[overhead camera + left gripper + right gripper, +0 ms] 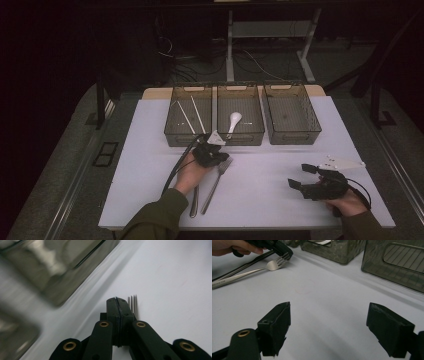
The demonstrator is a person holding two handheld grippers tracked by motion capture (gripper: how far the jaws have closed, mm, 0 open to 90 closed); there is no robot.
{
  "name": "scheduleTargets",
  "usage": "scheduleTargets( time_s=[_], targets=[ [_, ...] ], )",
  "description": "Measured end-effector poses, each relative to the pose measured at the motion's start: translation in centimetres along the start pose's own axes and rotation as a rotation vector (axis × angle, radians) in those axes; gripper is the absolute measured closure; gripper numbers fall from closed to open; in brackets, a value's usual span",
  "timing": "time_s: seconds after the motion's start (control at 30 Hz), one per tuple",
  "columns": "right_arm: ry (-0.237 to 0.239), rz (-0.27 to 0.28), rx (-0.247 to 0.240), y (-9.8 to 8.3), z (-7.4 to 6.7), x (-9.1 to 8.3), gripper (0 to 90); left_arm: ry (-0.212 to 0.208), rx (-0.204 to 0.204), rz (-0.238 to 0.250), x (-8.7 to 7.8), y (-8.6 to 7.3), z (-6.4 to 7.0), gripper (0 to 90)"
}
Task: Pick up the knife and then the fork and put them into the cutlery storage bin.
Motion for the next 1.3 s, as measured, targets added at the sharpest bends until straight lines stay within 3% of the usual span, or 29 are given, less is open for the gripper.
scheduleTargets(
  time_s=[0.2,0.33,0.5,0.6,0.77,0.87,1.07,1.17,1.3],
  targets=[
    [0.001,0.003,0.001,0.0,0.0,0.0,19.3,-0.013,0.051,-0.033,1.5,0.3,1.9,89.0],
    [0.002,0.004,0.001,0.0,0.0,-0.1,19.3,-0.018,0.035,-0.014,1.4,0.5,1.8,89.0],
    [0.002,0.003,0.000,0.0,-0.1,-0.1,19.3,-0.004,0.033,0.005,0.4,0.7,1.3,88.8],
    [0.000,0.006,0.000,0.0,0.0,-0.1,19.3,0.020,0.025,0.020,-1.1,0.5,1.0,83.3],
    [-0.001,0.004,0.002,0.0,0.0,-0.2,19.3,0.042,0.002,0.025,-4.2,-1.3,1.2,72.1],
    [-0.002,0.005,0.000,0.0,0.0,-0.2,19.3,0.029,-0.023,0.012,-5.3,-2.9,1.9,65.8],
    [-0.001,0.000,-0.002,0.0,-0.1,-0.1,19.3,0.003,-0.043,-0.053,-5.1,-5.3,3.3,60.4],
    [-0.003,0.002,0.000,0.0,-0.1,-0.1,19.3,-0.001,-0.049,-0.084,-4.5,-5.8,3.6,63.6],
    [-0.003,0.003,-0.001,0.0,0.0,-0.1,19.3,-0.001,-0.026,-0.112,-4.2,-6.1,3.7,71.0]
  ],
)
Point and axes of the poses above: each handheld gripper's, and its own axes: x roughly forward along the jaws, y roughly out of its top, z roughly to its right, the point moved 7 cm from there along x, roughly forward along the jaws, and after that the axes turned 12 degrees about -x, right-handed, at the moved point
